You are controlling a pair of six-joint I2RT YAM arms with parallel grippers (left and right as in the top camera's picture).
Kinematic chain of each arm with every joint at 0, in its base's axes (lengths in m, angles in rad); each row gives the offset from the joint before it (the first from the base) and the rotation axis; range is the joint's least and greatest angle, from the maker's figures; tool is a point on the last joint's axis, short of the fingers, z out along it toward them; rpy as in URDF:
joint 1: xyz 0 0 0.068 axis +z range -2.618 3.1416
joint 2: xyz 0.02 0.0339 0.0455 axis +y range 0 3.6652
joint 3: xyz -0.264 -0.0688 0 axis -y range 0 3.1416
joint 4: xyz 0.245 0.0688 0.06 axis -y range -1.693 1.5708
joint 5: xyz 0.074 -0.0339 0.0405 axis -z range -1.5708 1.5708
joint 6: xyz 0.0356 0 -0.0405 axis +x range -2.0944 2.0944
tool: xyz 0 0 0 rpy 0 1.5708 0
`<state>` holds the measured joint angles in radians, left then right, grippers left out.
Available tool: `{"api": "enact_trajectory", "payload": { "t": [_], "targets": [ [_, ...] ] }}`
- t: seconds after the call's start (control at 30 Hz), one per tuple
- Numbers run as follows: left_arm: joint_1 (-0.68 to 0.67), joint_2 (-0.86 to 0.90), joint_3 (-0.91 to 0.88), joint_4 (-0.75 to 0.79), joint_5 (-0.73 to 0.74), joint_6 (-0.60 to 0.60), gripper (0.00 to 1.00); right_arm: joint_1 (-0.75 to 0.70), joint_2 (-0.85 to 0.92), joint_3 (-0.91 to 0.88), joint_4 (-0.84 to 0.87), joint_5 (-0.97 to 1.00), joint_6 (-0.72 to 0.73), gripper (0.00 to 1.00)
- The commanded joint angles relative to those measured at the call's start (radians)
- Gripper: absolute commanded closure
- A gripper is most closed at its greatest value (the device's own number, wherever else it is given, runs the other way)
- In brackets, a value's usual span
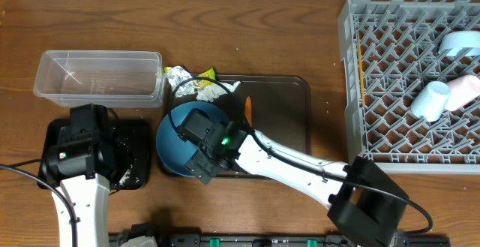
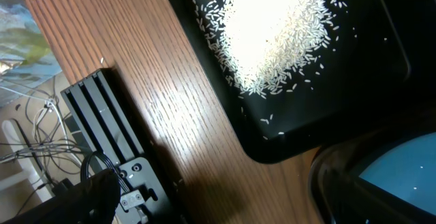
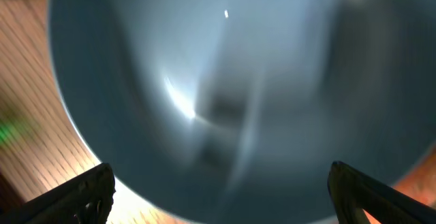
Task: Sort waste into correct bins and load items into the dishwasher rack
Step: 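Grasp the blue bowl rim with the right gripper and lift it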
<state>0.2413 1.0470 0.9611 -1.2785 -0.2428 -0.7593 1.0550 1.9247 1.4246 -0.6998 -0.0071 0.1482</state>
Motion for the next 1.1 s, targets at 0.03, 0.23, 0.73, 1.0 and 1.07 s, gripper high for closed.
{"api": "enact_trajectory", "payload": {
  "t": [0.03, 0.23, 0.73, 1.0, 1.07],
  "targets": [
    [0.005, -0.002, 0.011, -0.004, -0.012, -0.009, 0.02, 0.003, 0.003, 0.003, 0.024, -0.026, -0.007, 0.01],
    [0.005, -0.002, 0.011, -0.004, -0.012, -0.009, 0.02, 0.003, 0.004, 0.003, 0.013, -0.050, -0.008, 0.01],
    [0.005, -0.002, 0.011, -0.004, -0.012, -0.009, 0.02, 0.052, 0.063, 0.003, 0.090, -0.102, -0.080, 0.07],
    [0.005, -0.002, 0.011, -0.004, -0.011, -0.009, 0.02, 0.106, 0.097, 0.003, 0.109, -0.065, -0.113, 0.10],
    [0.005, -0.002, 0.011, -0.004, -0.012, -0.009, 0.02, 0.112, 0.098, 0.003, 0.108, -0.052, -0.113, 0.10]
  ]
}}
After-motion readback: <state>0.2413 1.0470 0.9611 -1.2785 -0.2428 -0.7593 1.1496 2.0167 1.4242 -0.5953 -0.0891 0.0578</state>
